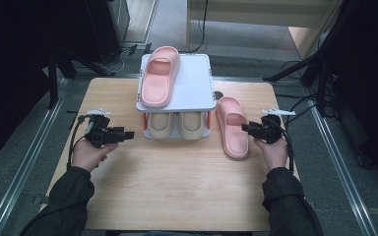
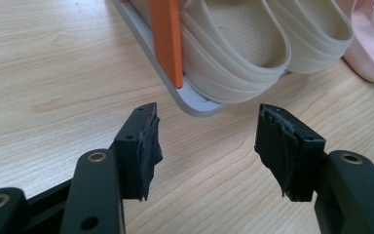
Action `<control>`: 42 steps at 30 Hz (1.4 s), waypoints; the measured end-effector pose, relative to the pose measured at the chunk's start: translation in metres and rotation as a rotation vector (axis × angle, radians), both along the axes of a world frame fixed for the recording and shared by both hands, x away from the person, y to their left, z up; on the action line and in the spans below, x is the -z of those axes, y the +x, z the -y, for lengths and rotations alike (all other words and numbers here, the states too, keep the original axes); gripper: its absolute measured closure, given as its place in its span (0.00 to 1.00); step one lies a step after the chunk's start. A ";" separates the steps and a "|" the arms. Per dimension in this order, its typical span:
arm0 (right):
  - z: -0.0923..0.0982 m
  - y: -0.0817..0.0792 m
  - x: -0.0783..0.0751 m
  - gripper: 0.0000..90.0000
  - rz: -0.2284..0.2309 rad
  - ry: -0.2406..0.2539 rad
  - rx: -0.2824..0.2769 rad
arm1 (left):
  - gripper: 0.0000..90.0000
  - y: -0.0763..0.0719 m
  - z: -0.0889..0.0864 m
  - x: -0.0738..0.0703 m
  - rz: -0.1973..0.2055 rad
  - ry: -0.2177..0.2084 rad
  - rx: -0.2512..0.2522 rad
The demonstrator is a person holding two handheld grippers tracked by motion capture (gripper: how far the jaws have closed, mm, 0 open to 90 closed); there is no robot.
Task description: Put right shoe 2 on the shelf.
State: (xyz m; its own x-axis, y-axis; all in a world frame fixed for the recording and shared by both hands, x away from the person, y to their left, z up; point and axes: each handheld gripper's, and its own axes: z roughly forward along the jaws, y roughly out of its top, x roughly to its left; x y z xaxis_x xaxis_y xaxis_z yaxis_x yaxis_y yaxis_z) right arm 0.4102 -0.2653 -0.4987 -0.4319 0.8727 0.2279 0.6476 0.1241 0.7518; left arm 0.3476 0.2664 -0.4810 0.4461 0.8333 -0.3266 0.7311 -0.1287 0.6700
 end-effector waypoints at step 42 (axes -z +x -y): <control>-0.003 0.042 0.024 0.71 -0.076 0.041 0.135 | 0.45 -0.025 -0.021 0.011 -0.038 -0.002 -0.058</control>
State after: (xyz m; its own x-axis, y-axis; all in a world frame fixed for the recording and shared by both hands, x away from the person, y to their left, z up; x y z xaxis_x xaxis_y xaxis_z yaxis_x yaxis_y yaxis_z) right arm 0.4518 -0.2618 -0.5225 -0.2913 0.9109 0.2923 0.7112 0.0018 0.7030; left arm 0.3229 0.2870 -0.4918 0.3842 0.8567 -0.3442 0.7623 -0.0840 0.6417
